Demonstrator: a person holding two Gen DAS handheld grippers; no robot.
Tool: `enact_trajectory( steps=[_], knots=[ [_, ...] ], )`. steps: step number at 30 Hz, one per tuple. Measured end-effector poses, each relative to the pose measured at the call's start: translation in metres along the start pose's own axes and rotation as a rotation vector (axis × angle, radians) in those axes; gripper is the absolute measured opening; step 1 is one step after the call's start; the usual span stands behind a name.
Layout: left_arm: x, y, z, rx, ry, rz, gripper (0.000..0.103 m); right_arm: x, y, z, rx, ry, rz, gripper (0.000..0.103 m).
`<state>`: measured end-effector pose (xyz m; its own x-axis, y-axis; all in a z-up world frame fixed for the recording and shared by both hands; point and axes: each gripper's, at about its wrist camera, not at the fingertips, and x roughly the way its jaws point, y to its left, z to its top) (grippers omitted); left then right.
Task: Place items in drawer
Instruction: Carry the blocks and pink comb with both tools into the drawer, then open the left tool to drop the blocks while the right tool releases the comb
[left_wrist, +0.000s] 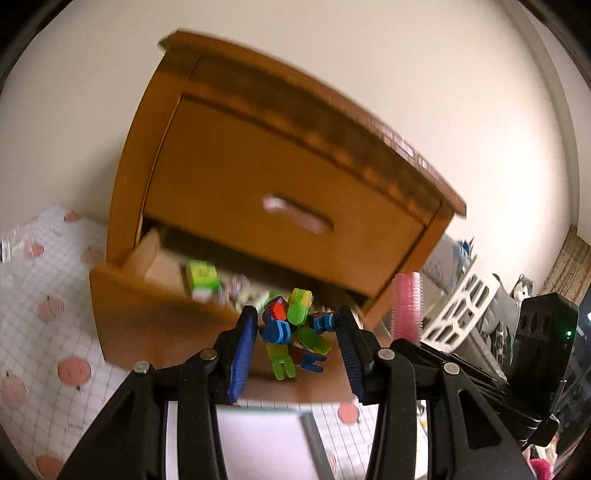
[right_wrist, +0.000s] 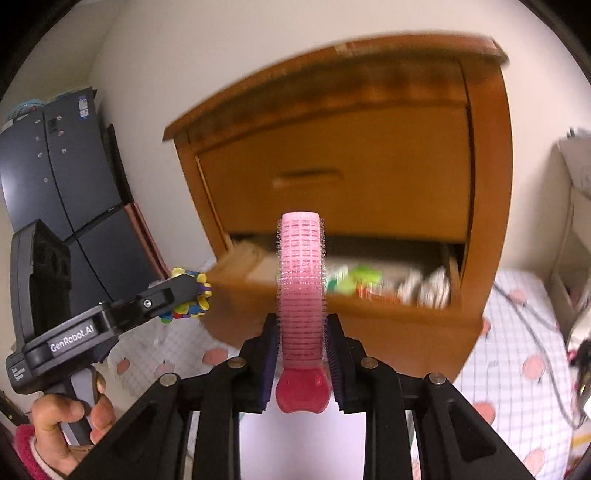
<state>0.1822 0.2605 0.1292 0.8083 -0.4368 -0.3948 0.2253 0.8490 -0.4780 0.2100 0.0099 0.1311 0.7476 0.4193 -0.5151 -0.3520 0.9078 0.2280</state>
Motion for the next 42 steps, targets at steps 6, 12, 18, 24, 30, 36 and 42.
enact_trajectory(
  steps=[6,12,18,24,30,36,42],
  knots=[
    [0.016,0.001,0.031,0.012,-0.010,0.026,0.045,0.011,-0.008,0.042,-0.001,-0.024,-0.023,0.026],
    [0.047,0.009,0.041,0.006,0.052,0.070,0.045,0.042,-0.021,0.063,0.020,0.036,-0.073,0.026],
    [0.070,0.020,0.039,0.000,0.110,0.113,0.045,0.070,-0.021,0.068,-0.004,0.117,-0.123,0.026],
    [0.078,0.025,0.038,-0.001,0.137,0.136,0.045,0.090,-0.018,0.069,-0.030,0.171,-0.142,0.028],
    [0.078,0.032,0.037,-0.017,0.160,0.154,0.047,0.102,-0.016,0.068,-0.036,0.197,-0.157,0.030],
    [0.075,0.036,0.036,-0.029,0.159,0.162,0.056,0.108,-0.015,0.065,-0.040,0.214,-0.170,0.037],
    [0.068,0.038,0.030,-0.044,0.159,0.163,0.077,0.106,-0.016,0.059,-0.036,0.218,-0.192,0.055]
  ],
)
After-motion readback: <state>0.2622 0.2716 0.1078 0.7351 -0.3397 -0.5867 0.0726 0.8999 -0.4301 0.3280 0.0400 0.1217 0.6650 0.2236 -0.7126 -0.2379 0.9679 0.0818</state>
